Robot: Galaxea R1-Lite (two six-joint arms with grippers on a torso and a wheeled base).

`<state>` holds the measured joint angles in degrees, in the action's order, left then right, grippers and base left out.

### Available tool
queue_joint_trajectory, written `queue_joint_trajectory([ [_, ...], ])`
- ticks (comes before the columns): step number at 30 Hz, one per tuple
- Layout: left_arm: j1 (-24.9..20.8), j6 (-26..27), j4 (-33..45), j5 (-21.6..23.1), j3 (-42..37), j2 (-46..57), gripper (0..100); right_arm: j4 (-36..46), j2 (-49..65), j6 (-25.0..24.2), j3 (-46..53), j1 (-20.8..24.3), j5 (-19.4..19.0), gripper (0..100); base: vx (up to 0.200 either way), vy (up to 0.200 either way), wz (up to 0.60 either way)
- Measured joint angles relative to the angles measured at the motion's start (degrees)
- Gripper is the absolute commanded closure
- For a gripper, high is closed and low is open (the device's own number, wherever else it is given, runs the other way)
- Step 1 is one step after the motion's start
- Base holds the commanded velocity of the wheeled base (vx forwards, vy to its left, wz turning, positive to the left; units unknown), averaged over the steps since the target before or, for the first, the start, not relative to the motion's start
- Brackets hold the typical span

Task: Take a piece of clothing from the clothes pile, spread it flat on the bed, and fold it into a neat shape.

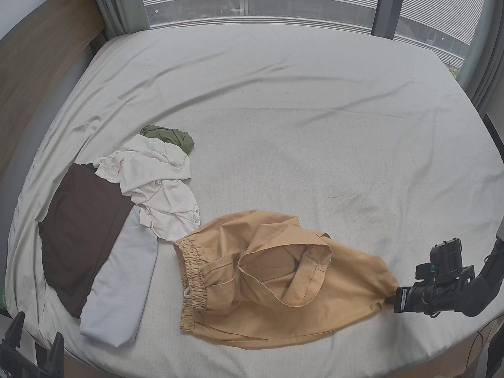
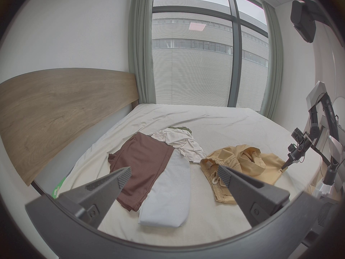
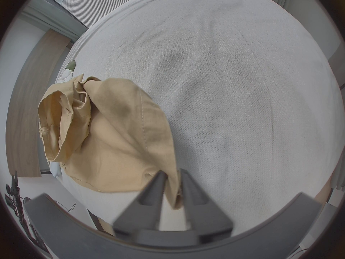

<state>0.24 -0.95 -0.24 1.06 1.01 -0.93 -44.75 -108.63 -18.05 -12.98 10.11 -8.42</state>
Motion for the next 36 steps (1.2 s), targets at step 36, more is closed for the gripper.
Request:
queue_joint_trajectory([
  [36, 0.0, 0.5, 0.0, 0.3, 0.0, 0.0, 0, -29.3, 4.8, -0.8, 9.0, 14.6, 4.1, 0, 0.000, 0.000, 0.00],
])
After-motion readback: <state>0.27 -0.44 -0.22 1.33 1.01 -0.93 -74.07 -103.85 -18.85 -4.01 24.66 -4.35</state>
